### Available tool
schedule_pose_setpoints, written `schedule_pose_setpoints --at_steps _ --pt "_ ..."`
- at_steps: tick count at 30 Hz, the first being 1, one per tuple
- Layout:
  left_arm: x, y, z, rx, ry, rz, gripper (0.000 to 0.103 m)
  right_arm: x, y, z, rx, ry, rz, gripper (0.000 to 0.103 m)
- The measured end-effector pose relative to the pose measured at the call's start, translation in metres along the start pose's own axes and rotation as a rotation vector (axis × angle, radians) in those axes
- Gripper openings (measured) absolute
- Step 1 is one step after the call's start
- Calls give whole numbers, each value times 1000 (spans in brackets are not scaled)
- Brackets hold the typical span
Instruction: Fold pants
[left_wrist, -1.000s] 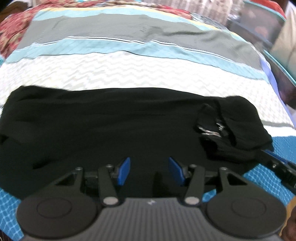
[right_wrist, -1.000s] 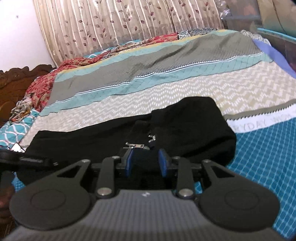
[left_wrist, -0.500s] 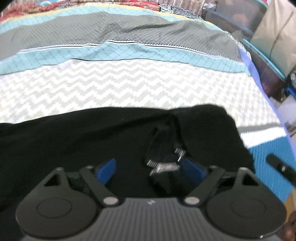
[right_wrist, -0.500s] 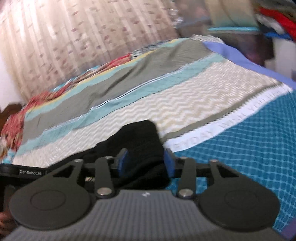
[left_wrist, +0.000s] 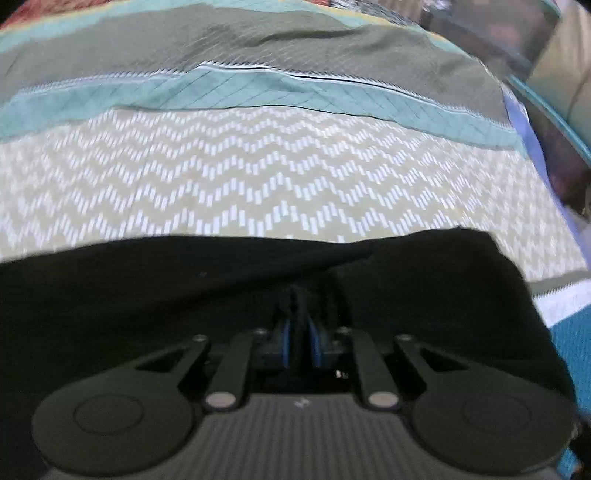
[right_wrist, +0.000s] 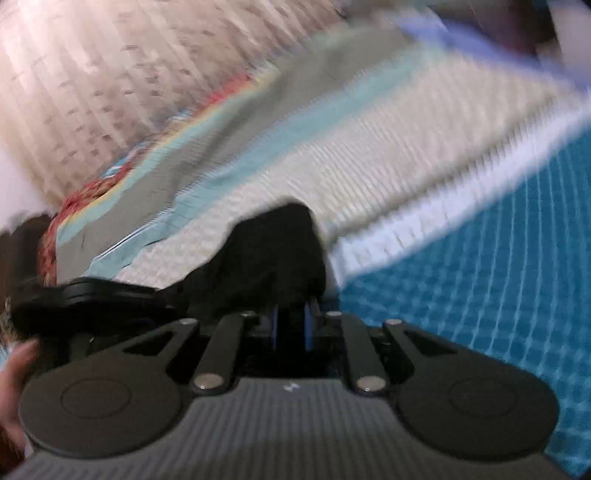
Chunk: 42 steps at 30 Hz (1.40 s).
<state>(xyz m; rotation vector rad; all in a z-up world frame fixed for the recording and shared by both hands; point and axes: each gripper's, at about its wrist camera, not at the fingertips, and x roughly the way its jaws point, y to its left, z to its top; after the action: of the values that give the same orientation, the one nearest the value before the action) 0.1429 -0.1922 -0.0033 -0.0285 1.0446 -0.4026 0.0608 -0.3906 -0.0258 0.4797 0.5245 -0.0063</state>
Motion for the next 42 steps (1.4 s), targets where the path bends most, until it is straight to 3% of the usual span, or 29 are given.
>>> schedule_pose_setpoints --at_steps 2,4,7,8,13,16,17,19,22,24,26,28,32,34,36,39,41,42 --pt "3 -5 -4 44 -12 24 13 -11 11 -7 -55 -8 -12 15" --pt "1 -14 -6 93 -29 59 18 2 7 -22 -53 73 -82 16" --pt "-17 -15 -7 105 -16 46 29 3 -6 -28 20 75 -96 34" --pt "-26 -11 -9 93 -15 32 30 -4 -4 -24 29 62 -114 44" --pt "-106 55 -38 -16 -129 -121 47 -51 17 -11 -21 -118 -114 46" --pt "-156 114 -76 -115 -225 -158 62 -56 42 -12 -88 -120 -47 46" --pt "-172 134 -91 -157 -257 -144 66 -53 53 -15 -109 -101 -18 46" --pt "-197 176 -120 -256 -311 -94 87 -40 79 -26 -149 -38 47 46" --pt "-232 242 -165 -442 -393 38 89 -14 118 -42 -205 82 149 40" --pt "-245 288 -189 -573 -425 138 91 3 149 -51 -233 169 233 24" --pt "-247 323 -202 -684 -426 196 92 20 180 -58 -263 240 294 20" --pt "-239 353 -206 -773 -416 167 92 32 212 -64 -298 294 340 19" --pt "-202 380 -199 -839 -380 77 96 63 274 -71 -337 387 402 19" --pt "-188 386 -196 -862 -401 54 102 82 301 -75 -317 439 425 19" --pt "-181 384 -185 -834 -421 49 99 99 319 -82 -293 492 444 22" --pt "-174 374 -173 -783 -402 40 33 130 338 -97 -233 607 444 22" --pt "-175 365 -169 -753 -399 70 26 160 338 -119 -160 752 421 18" --pt "-180 355 -169 -724 -411 94 24 169 334 -130 -141 794 378 9"
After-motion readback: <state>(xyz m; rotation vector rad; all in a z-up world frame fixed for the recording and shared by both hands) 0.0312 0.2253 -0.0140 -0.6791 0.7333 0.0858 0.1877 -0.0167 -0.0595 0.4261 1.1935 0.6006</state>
